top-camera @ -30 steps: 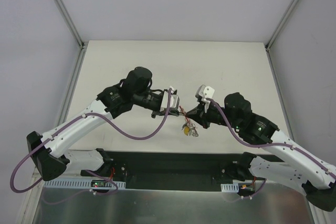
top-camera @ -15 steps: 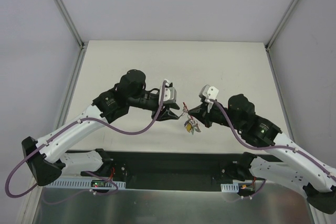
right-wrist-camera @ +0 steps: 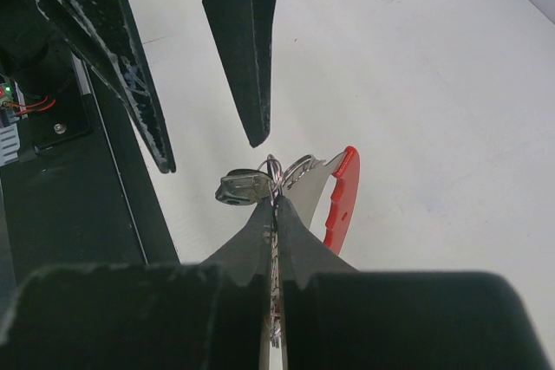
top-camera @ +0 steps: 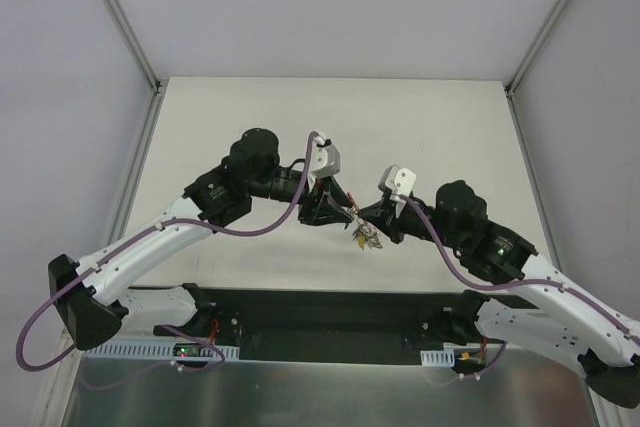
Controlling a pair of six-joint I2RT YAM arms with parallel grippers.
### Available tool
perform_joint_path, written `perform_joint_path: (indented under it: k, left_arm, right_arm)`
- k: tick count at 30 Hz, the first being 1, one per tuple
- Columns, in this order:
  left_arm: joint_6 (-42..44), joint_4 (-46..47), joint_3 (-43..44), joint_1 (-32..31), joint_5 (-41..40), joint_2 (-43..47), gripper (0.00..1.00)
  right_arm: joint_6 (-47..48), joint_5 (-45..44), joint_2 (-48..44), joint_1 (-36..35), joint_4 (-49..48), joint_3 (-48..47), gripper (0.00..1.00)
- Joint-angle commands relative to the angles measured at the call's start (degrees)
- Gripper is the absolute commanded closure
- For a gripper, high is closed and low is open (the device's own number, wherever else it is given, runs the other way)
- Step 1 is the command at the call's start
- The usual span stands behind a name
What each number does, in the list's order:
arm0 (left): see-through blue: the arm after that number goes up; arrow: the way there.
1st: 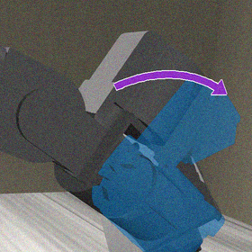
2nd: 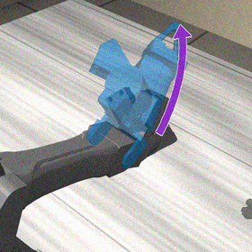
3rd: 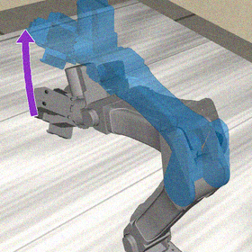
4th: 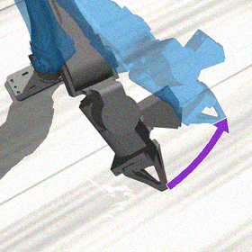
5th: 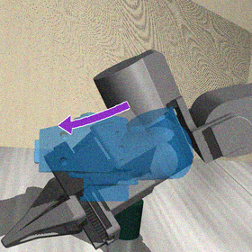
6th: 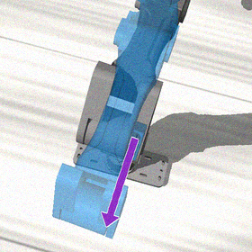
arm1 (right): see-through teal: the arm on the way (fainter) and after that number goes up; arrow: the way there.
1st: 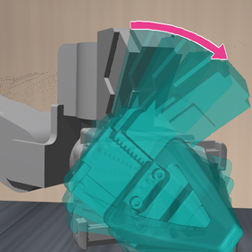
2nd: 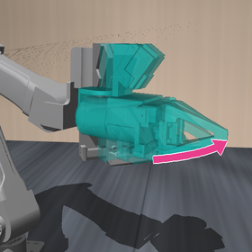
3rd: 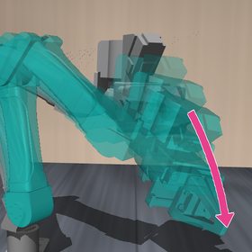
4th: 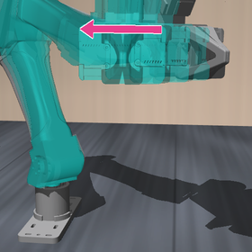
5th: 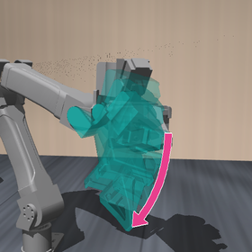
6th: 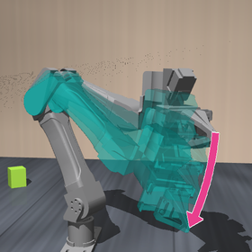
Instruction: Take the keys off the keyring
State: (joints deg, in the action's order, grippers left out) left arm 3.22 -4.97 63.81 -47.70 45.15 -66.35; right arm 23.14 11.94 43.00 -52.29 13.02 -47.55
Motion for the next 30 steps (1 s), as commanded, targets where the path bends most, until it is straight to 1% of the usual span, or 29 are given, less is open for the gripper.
perform_joint_path:
  k: [1,2,5,7,11,21,30]
  left_arm:
    - [-3.05,2.25,1.32,-0.72,3.72,-0.89,0.64]
    - [-4.79,2.33,1.32,-0.64,3.81,-1.59,0.64]
    - [-4.72,2.25,1.49,-0.64,4.69,-2.64,0.64]
    - [-4.46,2.25,1.41,-0.64,3.55,-3.08,0.64]
    - [-1.91,2.25,0.96,-0.55,0.48,-3.09,0.61]
    - [3.01,1.9,0.7,-0.64,-2.52,-0.71,0.59]
    - [5.21,-1.0,1.14,-0.55,2.75,-2.12,0.59]
  right_arm:
    - [1.91,0.18,-1.34,-0.53,-3.97,-1.23,0.99]
    - [2.0,0.18,-1.34,-0.62,-3.7,-1.4,0.99]
    - [2.35,-0.08,-1.52,-0.88,-3.26,-1.32,0.99]
    - [2.53,0.01,-1.87,-1.06,-3.09,-1.32,0.99]
    - [2.79,0.01,-2.05,-1.32,-2.38,-1.14,0.99]
    - [2.88,0.01,-1.61,-1.67,-1.68,-1.41,0.99]
    - [2.88,-0.43,-1.7,-2.2,-1.33,-1.84,0.99]
